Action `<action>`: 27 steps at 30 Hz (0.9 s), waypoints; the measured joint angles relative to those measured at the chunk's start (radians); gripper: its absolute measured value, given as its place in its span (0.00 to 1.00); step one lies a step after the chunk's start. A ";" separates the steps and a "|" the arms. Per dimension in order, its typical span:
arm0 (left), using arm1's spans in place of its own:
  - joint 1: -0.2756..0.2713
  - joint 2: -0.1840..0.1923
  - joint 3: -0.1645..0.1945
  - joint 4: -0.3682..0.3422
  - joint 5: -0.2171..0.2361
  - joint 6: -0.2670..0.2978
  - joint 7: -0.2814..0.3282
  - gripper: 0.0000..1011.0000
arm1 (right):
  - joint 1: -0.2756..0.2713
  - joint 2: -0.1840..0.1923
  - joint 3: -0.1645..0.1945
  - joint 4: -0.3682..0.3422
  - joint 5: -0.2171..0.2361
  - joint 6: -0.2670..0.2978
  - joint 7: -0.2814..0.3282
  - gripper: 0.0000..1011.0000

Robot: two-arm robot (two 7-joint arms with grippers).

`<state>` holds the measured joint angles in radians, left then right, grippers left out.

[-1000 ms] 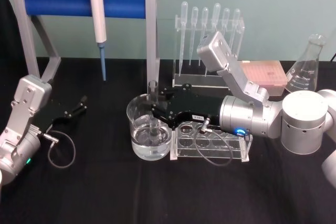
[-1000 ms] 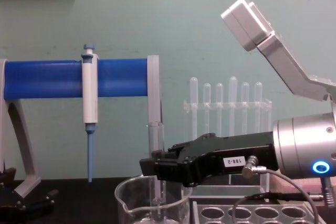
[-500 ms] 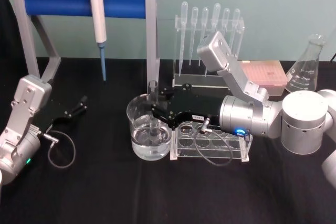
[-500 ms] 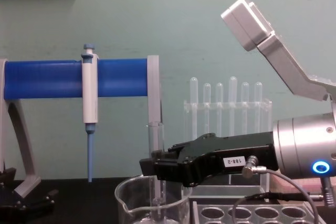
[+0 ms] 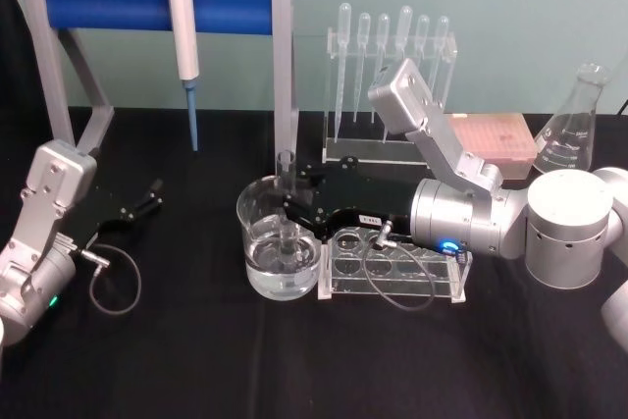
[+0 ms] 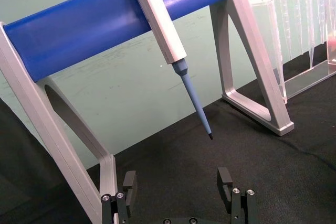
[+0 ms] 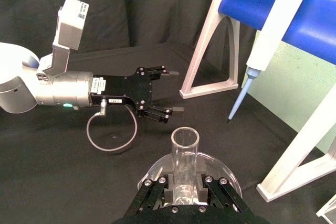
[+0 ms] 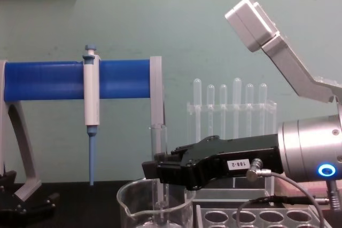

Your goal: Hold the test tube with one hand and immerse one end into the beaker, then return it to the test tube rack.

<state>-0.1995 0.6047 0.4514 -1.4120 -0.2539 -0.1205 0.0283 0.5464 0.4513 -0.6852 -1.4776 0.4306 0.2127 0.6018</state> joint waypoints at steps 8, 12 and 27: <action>0.000 0.000 0.000 0.000 0.000 0.000 0.000 0.99 | 0.000 0.000 0.000 0.000 0.000 0.000 0.000 0.24; 0.000 0.000 0.000 0.000 0.000 0.000 0.000 0.99 | 0.000 0.000 0.000 0.000 0.000 0.000 0.000 0.24; 0.000 0.000 0.000 0.000 0.000 0.000 0.000 0.99 | 0.021 0.005 0.030 -0.063 0.026 0.051 0.000 0.24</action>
<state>-0.1995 0.6047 0.4514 -1.4120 -0.2539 -0.1205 0.0283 0.5670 0.4562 -0.6549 -1.5410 0.4568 0.2640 0.6022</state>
